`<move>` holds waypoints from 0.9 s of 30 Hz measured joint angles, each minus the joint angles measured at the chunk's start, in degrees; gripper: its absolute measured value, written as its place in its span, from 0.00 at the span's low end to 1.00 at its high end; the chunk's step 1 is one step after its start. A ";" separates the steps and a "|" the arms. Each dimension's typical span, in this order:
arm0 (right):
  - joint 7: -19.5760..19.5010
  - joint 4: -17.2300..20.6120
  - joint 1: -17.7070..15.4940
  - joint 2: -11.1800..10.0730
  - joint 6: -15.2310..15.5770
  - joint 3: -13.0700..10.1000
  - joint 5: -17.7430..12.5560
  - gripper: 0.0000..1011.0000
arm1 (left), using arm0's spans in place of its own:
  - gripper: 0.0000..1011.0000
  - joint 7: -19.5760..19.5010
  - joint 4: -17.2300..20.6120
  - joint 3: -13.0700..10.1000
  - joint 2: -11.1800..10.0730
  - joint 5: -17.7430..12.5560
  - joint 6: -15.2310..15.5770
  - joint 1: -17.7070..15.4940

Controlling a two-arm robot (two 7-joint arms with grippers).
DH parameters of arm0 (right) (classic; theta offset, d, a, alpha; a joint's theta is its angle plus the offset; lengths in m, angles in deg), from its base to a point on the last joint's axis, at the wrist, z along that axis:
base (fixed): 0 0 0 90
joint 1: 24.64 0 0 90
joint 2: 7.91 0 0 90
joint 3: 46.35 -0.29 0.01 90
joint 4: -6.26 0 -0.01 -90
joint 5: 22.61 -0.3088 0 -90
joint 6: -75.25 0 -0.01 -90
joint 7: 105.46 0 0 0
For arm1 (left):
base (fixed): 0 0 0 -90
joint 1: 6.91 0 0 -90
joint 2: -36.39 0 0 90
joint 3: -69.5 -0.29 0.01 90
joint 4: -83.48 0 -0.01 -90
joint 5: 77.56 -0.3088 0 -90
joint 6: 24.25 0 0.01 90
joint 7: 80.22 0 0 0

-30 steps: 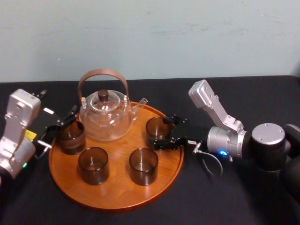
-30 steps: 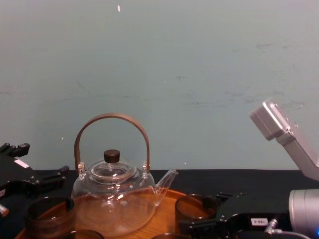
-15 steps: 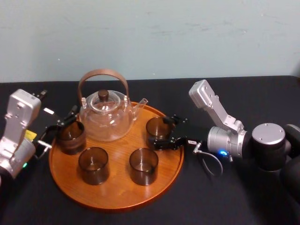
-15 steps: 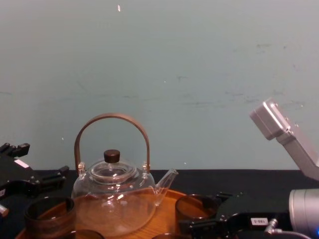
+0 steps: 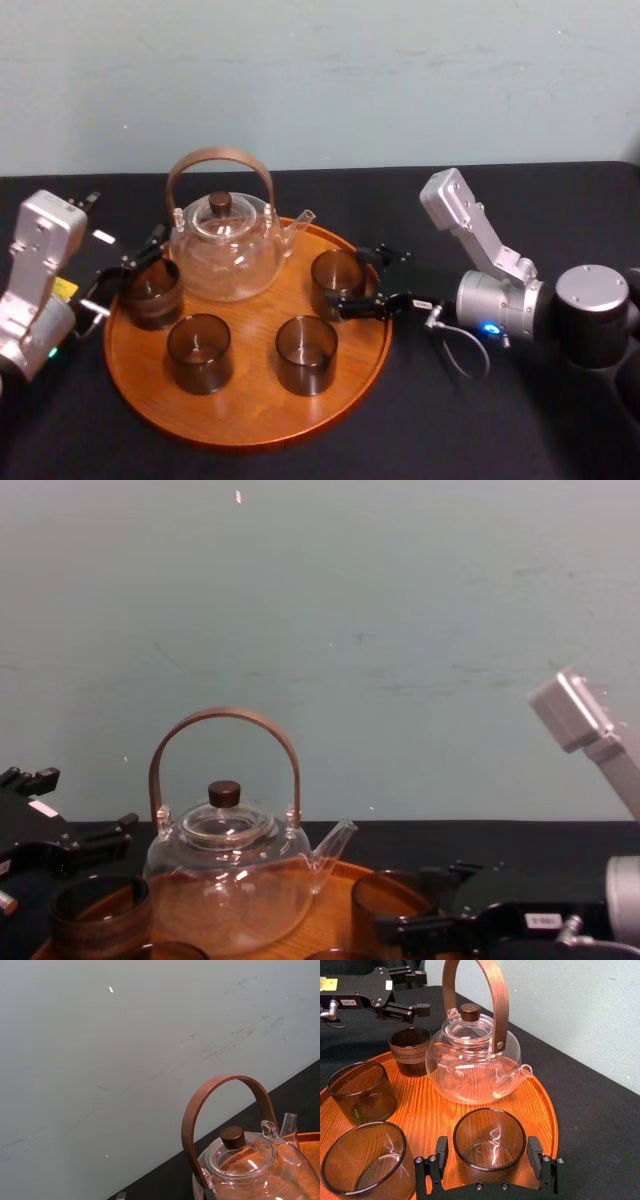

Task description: Pick up the glass from the table and place it on the tray.

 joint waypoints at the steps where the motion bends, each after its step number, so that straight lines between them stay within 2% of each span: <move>1: -0.02 0.38 -0.25 -0.24 0.12 -0.12 -0.11 0.99 | 0.99 0.00 0.00 0.00 0.00 0.00 0.00 0.00; 16: -2.13 9.61 -6.04 -6.05 1.88 -3.60 -2.96 0.99 | 0.99 0.00 0.00 0.00 0.00 0.00 0.00 0.00; 20: -2.40 12.71 -8.02 -8.13 1.99 -4.73 -3.97 0.99 | 0.99 0.00 0.00 0.00 0.00 0.00 0.00 0.00; 27: -3.31 15.92 -10.33 -10.49 1.50 -6.24 -4.89 0.99 | 0.99 0.00 0.00 0.00 0.00 0.00 0.00 0.00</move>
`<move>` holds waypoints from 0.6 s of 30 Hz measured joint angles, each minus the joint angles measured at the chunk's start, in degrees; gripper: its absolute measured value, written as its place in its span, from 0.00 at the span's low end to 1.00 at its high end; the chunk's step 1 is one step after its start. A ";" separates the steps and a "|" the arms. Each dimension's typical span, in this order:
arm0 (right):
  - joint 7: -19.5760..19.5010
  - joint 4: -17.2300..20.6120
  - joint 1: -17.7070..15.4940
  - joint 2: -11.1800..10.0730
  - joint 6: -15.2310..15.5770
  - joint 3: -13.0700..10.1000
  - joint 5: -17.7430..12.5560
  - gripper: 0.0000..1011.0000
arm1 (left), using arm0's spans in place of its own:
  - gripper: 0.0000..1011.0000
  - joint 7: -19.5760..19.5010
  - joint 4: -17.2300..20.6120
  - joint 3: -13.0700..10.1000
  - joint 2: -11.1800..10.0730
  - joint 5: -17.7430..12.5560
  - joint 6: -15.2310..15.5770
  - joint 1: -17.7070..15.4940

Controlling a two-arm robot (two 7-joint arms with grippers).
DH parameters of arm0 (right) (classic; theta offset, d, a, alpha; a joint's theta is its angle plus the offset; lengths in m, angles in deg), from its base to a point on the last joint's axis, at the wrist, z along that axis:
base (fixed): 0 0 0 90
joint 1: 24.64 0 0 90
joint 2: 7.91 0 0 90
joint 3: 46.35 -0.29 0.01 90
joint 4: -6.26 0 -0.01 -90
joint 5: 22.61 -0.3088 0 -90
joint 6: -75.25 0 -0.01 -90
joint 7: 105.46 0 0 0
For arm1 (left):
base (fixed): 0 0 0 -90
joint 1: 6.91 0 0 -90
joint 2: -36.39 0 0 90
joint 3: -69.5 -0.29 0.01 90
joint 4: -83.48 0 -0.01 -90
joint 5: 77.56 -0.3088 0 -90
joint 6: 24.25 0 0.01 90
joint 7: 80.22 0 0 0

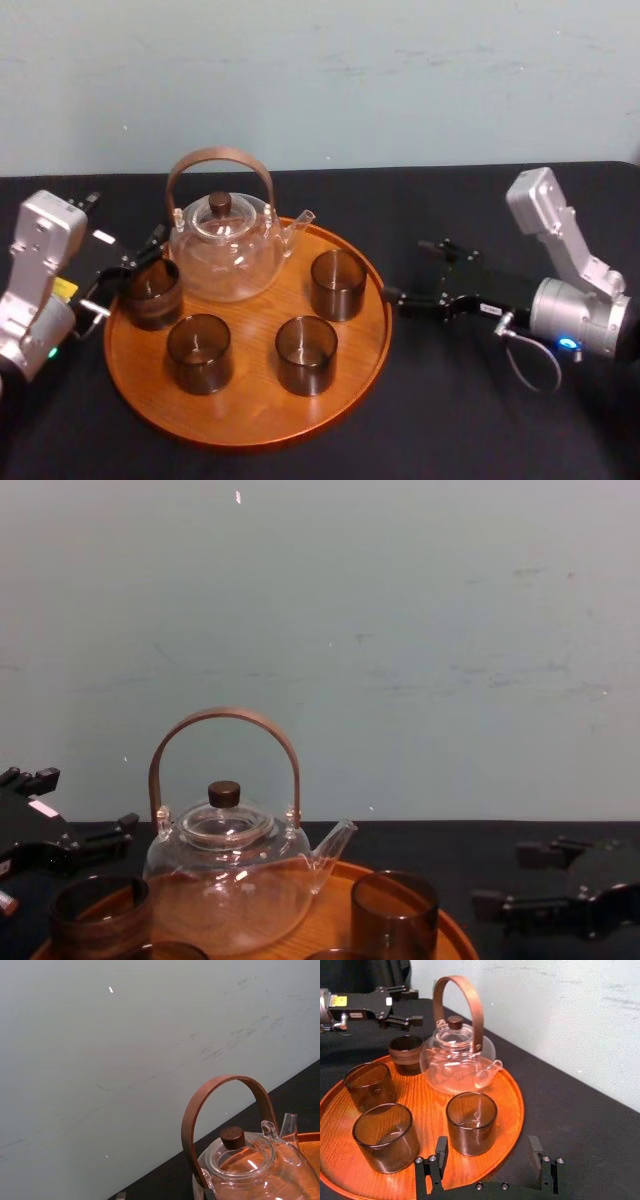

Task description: Pick up the glass from the table and place it on the tray.

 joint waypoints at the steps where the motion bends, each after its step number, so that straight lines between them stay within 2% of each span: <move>1: -0.31 0.20 -0.18 -0.12 -0.12 -0.22 -0.08 0.99 | 0.99 0.00 0.00 0.00 0.00 0.00 0.00 0.00; 4: -2.50 0.90 -1.06 -0.15 -0.68 -1.36 -0.10 0.99 | 0.99 0.00 0.00 0.00 0.00 0.00 0.00 0.00; 12: -10.31 1.21 -3.10 2.27 -2.98 -5.04 1.68 0.99 | 0.99 0.00 0.00 0.00 0.00 0.00 0.00 0.00; 18: -13.77 1.16 -4.05 3.59 -4.16 -7.05 2.87 0.99 | 0.99 0.00 0.00 0.00 0.00 0.00 0.00 0.00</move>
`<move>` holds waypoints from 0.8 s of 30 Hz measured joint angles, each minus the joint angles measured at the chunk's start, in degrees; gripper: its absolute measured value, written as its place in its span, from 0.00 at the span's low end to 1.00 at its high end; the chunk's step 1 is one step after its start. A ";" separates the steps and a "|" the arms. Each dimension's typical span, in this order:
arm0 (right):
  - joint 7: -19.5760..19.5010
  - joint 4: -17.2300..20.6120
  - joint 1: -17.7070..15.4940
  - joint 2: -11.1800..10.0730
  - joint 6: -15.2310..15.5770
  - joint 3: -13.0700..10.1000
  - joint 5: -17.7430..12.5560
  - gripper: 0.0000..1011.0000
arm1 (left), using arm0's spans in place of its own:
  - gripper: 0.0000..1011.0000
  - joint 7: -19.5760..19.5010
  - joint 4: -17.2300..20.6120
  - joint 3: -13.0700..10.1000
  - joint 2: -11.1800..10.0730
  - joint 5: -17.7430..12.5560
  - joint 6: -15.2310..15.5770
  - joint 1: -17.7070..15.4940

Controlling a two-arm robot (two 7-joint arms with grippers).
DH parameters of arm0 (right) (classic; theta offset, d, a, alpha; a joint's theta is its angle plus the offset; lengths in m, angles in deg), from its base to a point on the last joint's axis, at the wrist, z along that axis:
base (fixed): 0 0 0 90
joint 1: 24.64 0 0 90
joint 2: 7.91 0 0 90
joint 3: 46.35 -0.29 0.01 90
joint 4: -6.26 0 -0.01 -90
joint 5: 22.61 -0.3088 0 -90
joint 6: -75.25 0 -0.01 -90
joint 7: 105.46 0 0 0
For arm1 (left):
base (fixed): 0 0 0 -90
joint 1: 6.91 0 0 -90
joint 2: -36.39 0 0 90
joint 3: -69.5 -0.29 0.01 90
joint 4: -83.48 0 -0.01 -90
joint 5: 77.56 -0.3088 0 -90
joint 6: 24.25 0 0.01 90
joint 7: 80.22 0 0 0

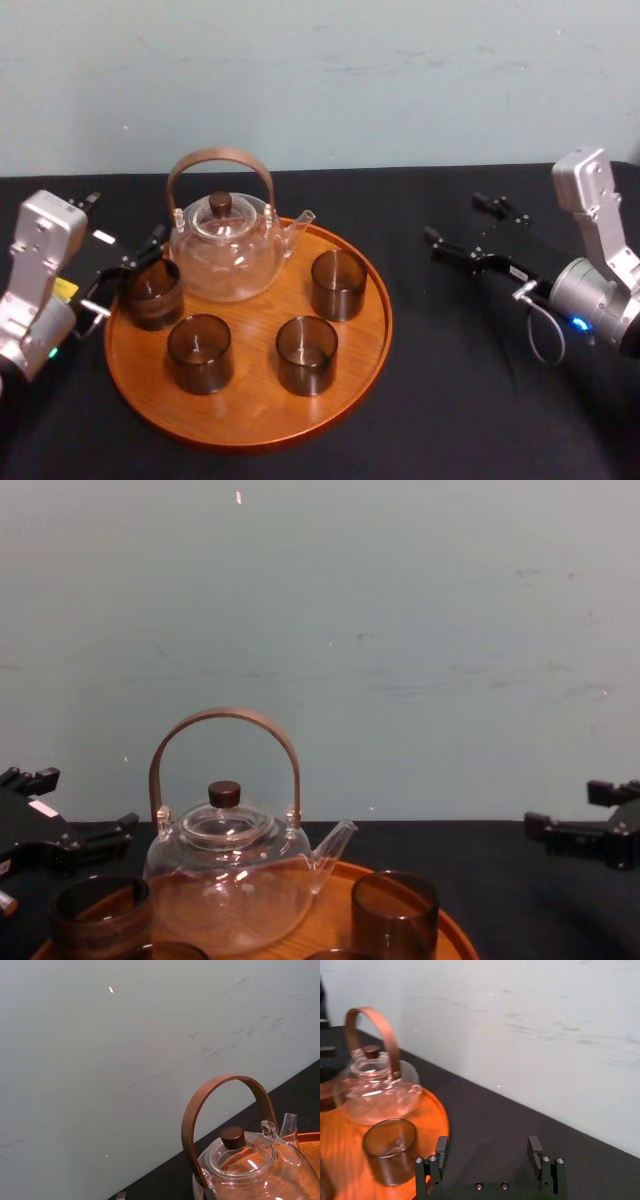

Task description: Pick up the glass from the table and place it on the tray.

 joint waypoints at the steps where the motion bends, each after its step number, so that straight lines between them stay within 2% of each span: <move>1: -0.72 0.00 -0.31 0.30 -0.29 -0.54 0.23 0.99 | 0.99 0.00 0.00 0.00 0.00 0.00 0.00 0.00; 9: -3.09 -1.07 -1.44 1.70 -2.32 -2.52 1.53 0.99 | 0.99 0.00 0.00 0.00 0.00 0.00 0.00 0.00; 17: -2.72 -4.00 -1.79 3.25 -4.69 -3.47 2.41 0.99 | 0.99 0.00 0.00 0.00 0.00 0.00 0.00 0.00; 24: -2.35 -6.18 -1.71 4.86 -5.30 -4.24 2.71 0.99 | 0.99 0.00 0.00 -0.01 0.00 0.00 0.00 0.00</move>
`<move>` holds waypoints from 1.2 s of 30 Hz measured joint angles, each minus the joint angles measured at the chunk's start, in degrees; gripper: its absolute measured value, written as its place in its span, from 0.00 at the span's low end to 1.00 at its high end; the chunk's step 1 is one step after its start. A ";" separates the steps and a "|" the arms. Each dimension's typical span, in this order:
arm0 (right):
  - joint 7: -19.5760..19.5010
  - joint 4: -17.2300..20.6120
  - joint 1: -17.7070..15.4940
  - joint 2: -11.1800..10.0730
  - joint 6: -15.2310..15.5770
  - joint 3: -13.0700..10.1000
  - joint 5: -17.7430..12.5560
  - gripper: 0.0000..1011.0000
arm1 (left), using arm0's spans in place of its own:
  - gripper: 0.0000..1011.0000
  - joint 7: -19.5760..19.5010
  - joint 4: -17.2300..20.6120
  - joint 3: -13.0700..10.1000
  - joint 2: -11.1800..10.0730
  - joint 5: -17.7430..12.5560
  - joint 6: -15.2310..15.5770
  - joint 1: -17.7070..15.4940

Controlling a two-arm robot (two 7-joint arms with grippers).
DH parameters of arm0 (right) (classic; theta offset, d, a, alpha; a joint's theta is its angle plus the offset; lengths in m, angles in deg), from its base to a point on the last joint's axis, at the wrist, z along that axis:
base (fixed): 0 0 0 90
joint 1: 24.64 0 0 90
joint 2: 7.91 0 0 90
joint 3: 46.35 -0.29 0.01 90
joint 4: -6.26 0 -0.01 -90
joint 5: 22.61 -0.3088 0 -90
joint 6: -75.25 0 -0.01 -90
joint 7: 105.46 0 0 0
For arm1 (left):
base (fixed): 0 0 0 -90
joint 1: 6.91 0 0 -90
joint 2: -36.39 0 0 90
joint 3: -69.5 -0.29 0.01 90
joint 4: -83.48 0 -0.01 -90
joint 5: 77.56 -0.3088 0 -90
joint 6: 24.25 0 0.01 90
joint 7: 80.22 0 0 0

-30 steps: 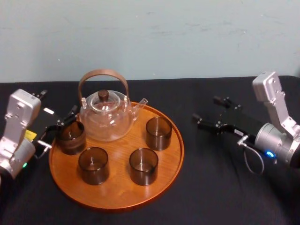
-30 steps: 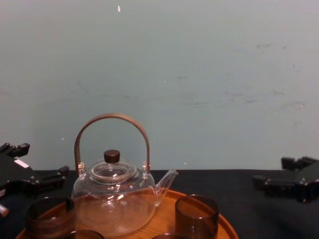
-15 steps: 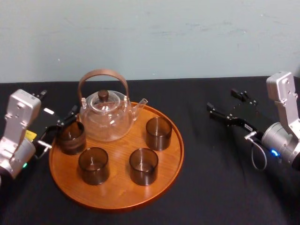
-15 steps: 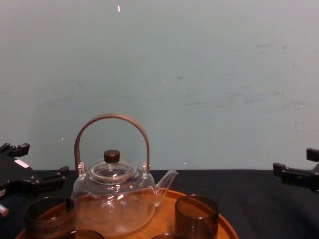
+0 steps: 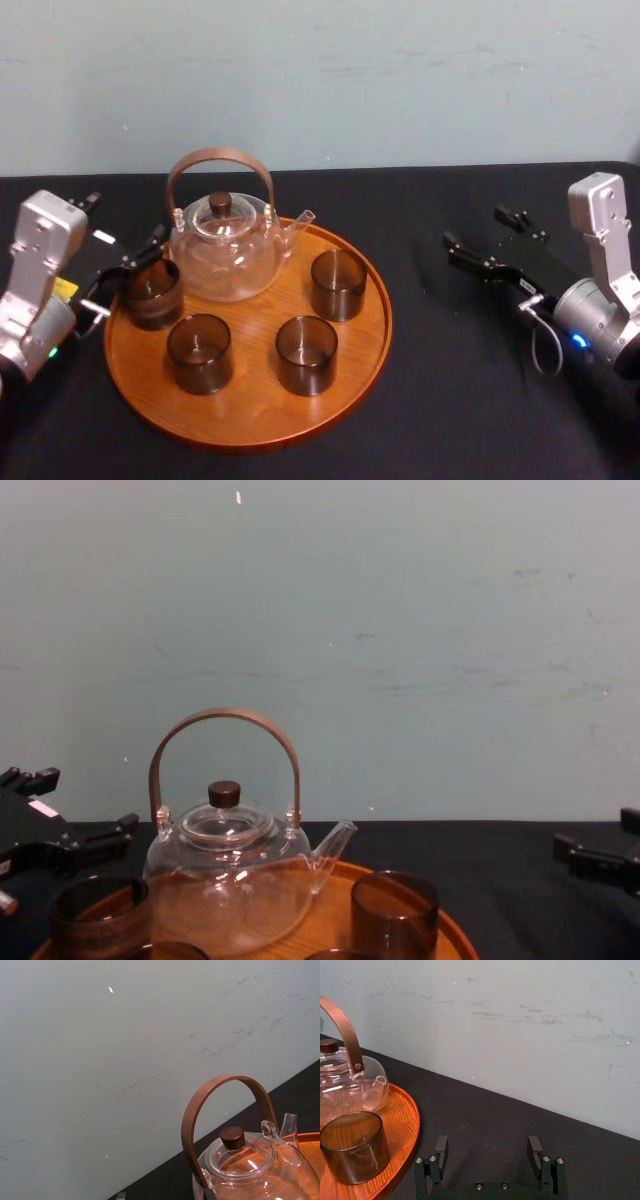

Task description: Pick up the glass from the table and place it on the tray.

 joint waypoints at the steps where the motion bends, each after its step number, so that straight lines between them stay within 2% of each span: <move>1: 0.03 -0.16 0.01 0.16 -0.02 -0.07 0.03 0.99 | 0.99 0.00 0.00 0.00 0.00 0.00 0.00 0.00; 12: 0.25 -1.81 0.30 1.87 0.03 -1.07 1.12 0.99 | 0.99 0.00 0.00 0.00 0.00 0.00 0.00 0.00; 36: 0.24 -1.69 0.33 1.72 0.10 -0.92 1.03 0.99 | 0.99 0.00 0.00 0.00 0.00 0.00 0.00 0.00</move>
